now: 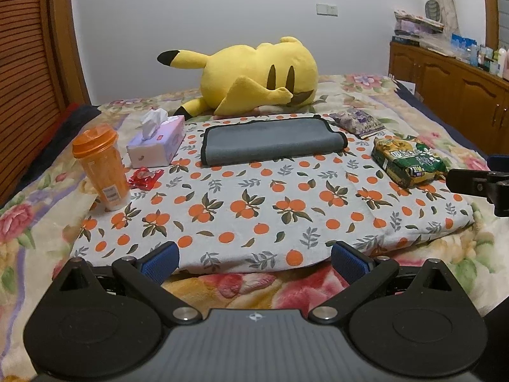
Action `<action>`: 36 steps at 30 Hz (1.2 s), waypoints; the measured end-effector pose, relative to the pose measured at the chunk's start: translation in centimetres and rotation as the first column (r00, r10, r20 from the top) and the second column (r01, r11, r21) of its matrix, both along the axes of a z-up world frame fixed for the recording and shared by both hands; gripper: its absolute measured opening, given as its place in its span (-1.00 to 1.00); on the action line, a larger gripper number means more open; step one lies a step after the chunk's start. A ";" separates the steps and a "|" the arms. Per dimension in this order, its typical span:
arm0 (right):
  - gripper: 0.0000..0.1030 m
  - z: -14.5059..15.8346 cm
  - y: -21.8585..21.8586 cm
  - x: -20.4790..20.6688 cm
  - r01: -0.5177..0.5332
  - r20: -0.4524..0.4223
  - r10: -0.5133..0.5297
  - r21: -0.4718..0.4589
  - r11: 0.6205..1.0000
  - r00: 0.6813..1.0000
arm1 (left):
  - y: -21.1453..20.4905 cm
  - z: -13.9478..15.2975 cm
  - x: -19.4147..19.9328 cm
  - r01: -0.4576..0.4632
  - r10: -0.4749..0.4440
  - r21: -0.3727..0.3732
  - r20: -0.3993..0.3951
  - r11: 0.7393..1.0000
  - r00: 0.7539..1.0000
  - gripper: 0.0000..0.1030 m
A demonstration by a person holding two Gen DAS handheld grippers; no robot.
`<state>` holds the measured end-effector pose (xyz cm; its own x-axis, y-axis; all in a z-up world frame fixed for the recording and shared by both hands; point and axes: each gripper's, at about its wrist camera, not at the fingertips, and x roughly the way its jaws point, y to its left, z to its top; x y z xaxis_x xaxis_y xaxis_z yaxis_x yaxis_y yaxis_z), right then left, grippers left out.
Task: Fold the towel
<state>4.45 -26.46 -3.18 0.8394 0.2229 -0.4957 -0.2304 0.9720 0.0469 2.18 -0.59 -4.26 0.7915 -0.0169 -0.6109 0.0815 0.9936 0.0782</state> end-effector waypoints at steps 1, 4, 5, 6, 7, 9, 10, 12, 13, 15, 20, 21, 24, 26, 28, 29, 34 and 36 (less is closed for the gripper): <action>1.00 0.0 0.0 0.0 0.002 -0.001 -0.002 0.000 1.000 1.000 | 0.1 0.0 0.0 -0.003 0.003 -0.002 0.002 1.000 1.000 1.00; 1.00 -0.1 -0.1 0.1 0.011 -0.003 -0.011 0.001 1.000 1.000 | 0.2 0.0 -0.1 -0.010 0.010 0.001 0.011 1.000 1.000 1.00; 1.00 -0.1 -0.1 0.1 0.014 -0.004 -0.014 0.003 1.000 1.000 | 0.2 -0.1 -0.2 -0.011 0.011 0.005 0.014 1.000 1.000 1.00; 1.00 0.0 -0.1 0.1 0.017 -0.003 -0.017 0.004 1.000 1.000 | 0.2 -0.1 -0.2 -0.012 0.011 0.007 0.016 1.000 1.000 1.00; 1.00 0.0 -0.2 0.1 0.020 0.001 -0.020 0.006 1.000 1.000 | 0.2 0.0 -0.3 -0.011 0.011 0.008 0.020 1.000 1.000 1.00; 1.00 0.0 -0.1 0.0 0.022 0.007 -0.022 0.007 1.000 1.000 | 0.2 0.1 -0.4 -0.007 0.007 0.005 0.029 1.000 1.000 1.00; 1.00 0.0 -0.1 -0.1 0.022 0.010 -0.022 0.007 1.000 1.000 | 0.2 0.1 -0.5 -0.004 0.004 0.004 0.034 1.000 0.999 1.00; 1.00 0.1 -0.1 -0.1 0.024 0.016 -0.024 0.007 1.000 1.000 | 0.1 0.2 -0.6 0.000 0.000 0.005 0.044 1.000 0.999 1.00; 1.00 0.1 -0.1 -0.2 0.024 0.020 -0.024 0.008 1.000 1.000 | 0.0 0.3 -0.6 0.002 -0.002 0.007 0.049 1.000 0.999 1.00; 1.00 0.1 -0.1 -0.2 0.025 0.026 -0.025 0.010 1.000 0.999 | 0.0 0.4 -0.8 0.004 -0.004 0.008 0.063 1.000 0.998 1.00; 1.00 0.2 -0.3 -0.3 0.027 0.038 -0.027 0.017 1.000 0.999 | 0.0 0.8 -1.2 0.003 -0.003 0.002 0.095 1.000 0.995 1.00; 1.00 0.2 -0.3 -0.3 0.027 0.041 -0.028 0.018 0.999 0.999 | 0.1 0.8 -1.2 0.002 -0.002 -0.004 0.100 1.000 0.995 1.00; 1.00 0.3 -0.4 -0.4 0.029 0.049 -0.030 0.022 0.999 0.998 | 0.3 1.0 -1.4 -0.002 0.004 -0.017 0.119 1.000 0.993 1.00; 1.00 0.3 -0.4 -0.5 0.029 0.056 -0.031 0.023 0.999 0.998 | 0.4 1.2 -1.6 -0.004 0.008 -0.025 0.132 1.000 0.991 1.00; 1.00 0.3 -0.4 -0.6 0.030 0.062 -0.031 0.024 0.999 0.998 | 0.5 1.3 -1.6 -0.005 0.010 -0.030 0.139 1.000 0.990 1.00; 1.00 0.4 -0.4 -0.6 0.030 0.065 -0.031 0.025 0.999 0.997 | 0.5 1.3 -1.7 -0.006 0.011 -0.031 0.143 0.999 0.990 1.00; 1.00 0.4 -0.5 -0.7 0.031 0.077 -0.033 0.027 0.999 0.996 | 0.6 1.6 -1.9 -0.004 0.011 -0.038 0.165 0.999 0.986 1.00; 1.00 0.5 -0.5 -0.8 0.033 0.082 -0.035 0.030 0.999 0.996 | 0.7 1.7 -2.0 -0.004 0.010 -0.037 0.174 0.999 0.985 1.00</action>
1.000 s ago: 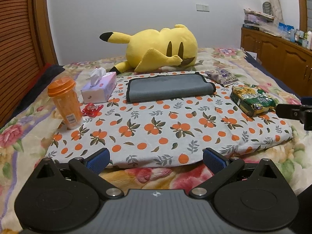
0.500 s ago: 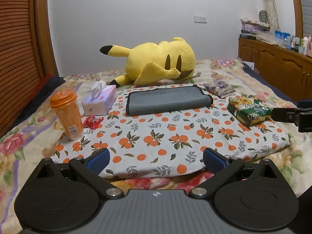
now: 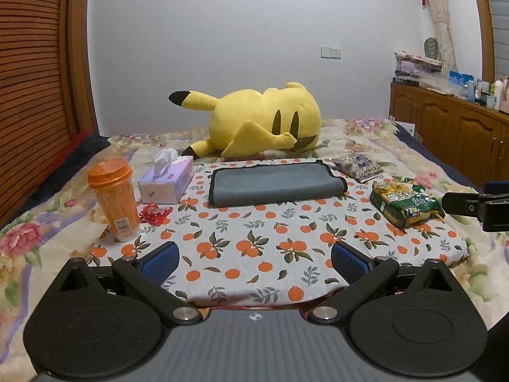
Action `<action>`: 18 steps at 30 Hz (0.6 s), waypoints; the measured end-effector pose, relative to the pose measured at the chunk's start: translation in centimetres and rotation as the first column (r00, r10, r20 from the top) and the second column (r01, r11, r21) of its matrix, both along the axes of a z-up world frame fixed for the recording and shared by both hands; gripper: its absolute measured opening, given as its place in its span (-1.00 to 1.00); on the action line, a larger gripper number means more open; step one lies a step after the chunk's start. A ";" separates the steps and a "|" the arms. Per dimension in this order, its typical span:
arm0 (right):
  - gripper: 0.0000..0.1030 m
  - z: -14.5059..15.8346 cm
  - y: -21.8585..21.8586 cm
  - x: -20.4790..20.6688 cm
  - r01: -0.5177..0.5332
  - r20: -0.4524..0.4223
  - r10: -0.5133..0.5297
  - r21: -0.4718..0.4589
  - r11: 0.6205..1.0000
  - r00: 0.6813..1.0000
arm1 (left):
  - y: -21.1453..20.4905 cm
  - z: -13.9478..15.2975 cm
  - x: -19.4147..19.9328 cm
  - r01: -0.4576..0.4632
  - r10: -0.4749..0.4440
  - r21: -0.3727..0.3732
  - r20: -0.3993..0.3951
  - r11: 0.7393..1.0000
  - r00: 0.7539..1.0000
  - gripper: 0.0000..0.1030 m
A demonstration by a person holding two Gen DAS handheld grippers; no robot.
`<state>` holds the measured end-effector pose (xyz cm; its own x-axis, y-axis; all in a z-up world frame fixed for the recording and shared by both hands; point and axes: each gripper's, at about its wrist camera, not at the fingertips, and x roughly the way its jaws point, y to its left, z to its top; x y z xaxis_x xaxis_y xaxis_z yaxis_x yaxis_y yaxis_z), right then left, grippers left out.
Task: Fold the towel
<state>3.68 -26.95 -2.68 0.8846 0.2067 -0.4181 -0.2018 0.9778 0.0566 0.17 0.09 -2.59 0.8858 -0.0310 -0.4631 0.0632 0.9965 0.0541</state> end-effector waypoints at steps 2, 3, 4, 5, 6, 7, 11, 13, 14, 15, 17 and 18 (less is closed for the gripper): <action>1.00 0.0 -0.1 -0.1 0.002 0.007 -0.002 0.002 1.000 1.000 | 0.0 0.1 -0.1 0.000 0.000 -0.001 0.008 1.000 1.000 1.00; 1.00 0.1 -0.1 -0.2 0.002 0.009 -0.002 0.003 1.000 1.000 | 0.1 0.1 -0.1 0.000 0.000 -0.002 0.011 1.000 1.000 1.00; 1.00 0.1 -0.1 -0.2 0.003 0.013 -0.003 0.004 1.000 1.000 | 0.1 0.2 -0.2 0.000 0.000 -0.003 0.014 1.000 1.000 1.00; 1.00 0.1 -0.1 -0.2 0.003 0.016 -0.003 0.005 1.000 1.000 | 0.1 0.2 -0.2 0.000 0.000 -0.004 0.017 1.000 1.000 1.00; 1.00 0.1 -0.1 -0.2 0.003 0.019 -0.003 0.006 1.000 1.000 | 0.1 0.3 -0.3 0.000 0.000 -0.005 0.020 1.000 1.000 1.00; 1.00 0.2 -0.1 -0.3 0.004 0.022 -0.004 0.008 1.000 1.000 | 0.2 0.3 -0.3 -0.001 0.001 -0.007 0.024 1.000 1.000 1.00; 1.00 0.3 -0.3 -0.5 0.007 0.042 -0.008 0.017 1.000 0.999 | 0.3 0.5 -0.5 0.000 0.000 -0.011 0.043 1.000 0.999 1.00; 1.00 0.4 -0.4 -0.7 0.010 0.056 -0.011 0.022 1.000 0.998 | 0.2 0.6 -0.6 0.000 0.001 -0.009 0.049 1.000 0.999 1.00; 1.00 0.5 -0.4 -0.9 0.012 0.066 -0.014 0.026 1.000 0.998 | 0.2 0.6 -0.6 -0.001 0.001 -0.006 0.052 1.000 0.999 1.00; 1.00 0.5 -0.5 -1.0 0.014 0.076 -0.016 0.029 0.999 0.997 | 0.2 0.6 -0.7 0.000 0.001 -0.005 0.056 1.000 0.998 1.00; 1.00 0.7 -0.6 -1.2 0.016 0.096 -0.019 0.034 0.999 0.995 | 0.1 0.7 -0.8 0.002 -0.001 -0.003 0.065 1.000 0.998 1.00; 1.00 0.8 -0.7 -1.4 0.017 0.106 -0.021 0.035 0.999 0.994 | 0.1 0.8 -0.9 0.003 -0.003 -0.002 0.072 1.000 0.997 1.00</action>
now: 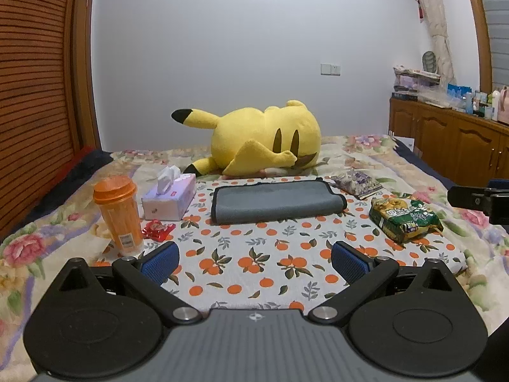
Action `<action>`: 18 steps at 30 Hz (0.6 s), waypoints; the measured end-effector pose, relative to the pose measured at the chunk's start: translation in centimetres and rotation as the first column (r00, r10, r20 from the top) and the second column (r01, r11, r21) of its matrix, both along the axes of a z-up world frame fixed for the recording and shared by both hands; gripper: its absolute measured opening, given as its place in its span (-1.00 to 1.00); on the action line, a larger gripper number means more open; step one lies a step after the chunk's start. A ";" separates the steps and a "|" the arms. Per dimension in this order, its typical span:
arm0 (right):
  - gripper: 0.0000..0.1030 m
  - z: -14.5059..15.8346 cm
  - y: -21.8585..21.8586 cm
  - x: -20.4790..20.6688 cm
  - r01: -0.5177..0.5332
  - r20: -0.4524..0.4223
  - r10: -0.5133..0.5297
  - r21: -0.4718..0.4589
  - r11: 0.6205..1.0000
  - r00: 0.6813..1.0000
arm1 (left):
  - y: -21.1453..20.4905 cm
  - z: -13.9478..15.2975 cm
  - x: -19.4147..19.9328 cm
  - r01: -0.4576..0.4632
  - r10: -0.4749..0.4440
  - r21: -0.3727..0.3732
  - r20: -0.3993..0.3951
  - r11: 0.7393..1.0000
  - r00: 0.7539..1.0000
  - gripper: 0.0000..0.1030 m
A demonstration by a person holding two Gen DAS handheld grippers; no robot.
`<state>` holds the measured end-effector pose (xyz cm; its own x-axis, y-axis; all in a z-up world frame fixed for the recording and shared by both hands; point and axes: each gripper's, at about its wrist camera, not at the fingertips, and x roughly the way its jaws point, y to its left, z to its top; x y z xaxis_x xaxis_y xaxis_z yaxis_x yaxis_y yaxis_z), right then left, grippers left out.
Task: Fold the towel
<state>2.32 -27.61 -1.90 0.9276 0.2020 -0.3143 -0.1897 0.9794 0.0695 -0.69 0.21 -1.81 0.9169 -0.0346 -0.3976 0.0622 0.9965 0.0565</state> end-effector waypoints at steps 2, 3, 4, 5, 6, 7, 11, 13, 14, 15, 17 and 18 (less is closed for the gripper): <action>1.00 0.1 0.0 -0.1 0.000 0.015 0.000 0.002 1.000 1.000 | 0.0 0.1 -0.1 0.001 -0.001 0.004 0.013 1.000 1.000 1.00; 1.00 0.1 -0.1 -0.2 0.001 0.021 -0.001 0.002 1.000 1.000 | -0.1 0.1 -0.2 0.001 -0.001 0.007 0.017 1.000 1.000 1.00; 1.00 0.2 -0.1 -0.2 0.001 0.027 -0.001 0.002 1.000 1.000 | 0.0 0.1 -0.2 0.001 -0.001 0.008 0.021 1.000 1.000 1.00; 1.00 0.2 -0.1 -0.3 0.002 0.030 -0.002 0.003 1.000 1.000 | 0.0 0.1 -0.2 0.003 -0.003 0.008 0.023 1.000 1.000 1.00; 1.00 0.2 -0.1 -0.3 0.002 0.032 -0.003 0.003 1.000 0.999 | 0.0 0.1 -0.3 0.003 -0.003 0.008 0.025 1.000 1.000 1.00; 1.00 0.2 -0.1 -0.3 0.003 0.033 -0.003 0.004 1.000 0.999 | 0.0 0.2 -0.3 0.002 -0.002 0.008 0.027 1.000 1.000 1.00; 1.00 0.2 -0.2 -0.2 0.003 0.031 -0.003 0.004 1.000 0.999 | 0.0 0.2 -0.3 0.001 -0.001 0.007 0.028 1.000 1.000 1.00; 1.00 0.2 -0.2 -0.3 0.003 0.032 -0.003 0.004 1.000 0.999 | 0.0 0.2 -0.3 0.000 0.000 0.006 0.028 1.000 1.000 1.00; 1.00 0.2 -0.2 -0.2 0.003 0.033 -0.003 0.004 1.000 0.999 | 0.0 0.2 -0.3 0.000 0.000 0.005 0.028 1.000 1.000 1.00; 1.00 0.2 -0.2 -0.2 0.002 0.032 -0.002 0.004 1.000 0.999 | 0.0 0.2 -0.3 0.000 0.000 0.006 0.028 1.000 1.000 1.00; 1.00 0.2 -0.2 -0.2 0.003 0.032 -0.003 0.004 1.000 0.999 | 0.1 0.2 -0.3 0.000 0.000 0.007 0.028 1.000 1.000 1.00; 1.00 0.2 -0.2 -0.2 0.002 0.032 -0.002 0.004 1.000 0.999 | 0.1 0.2 -0.3 0.000 -0.001 0.007 0.028 1.000 1.000 1.00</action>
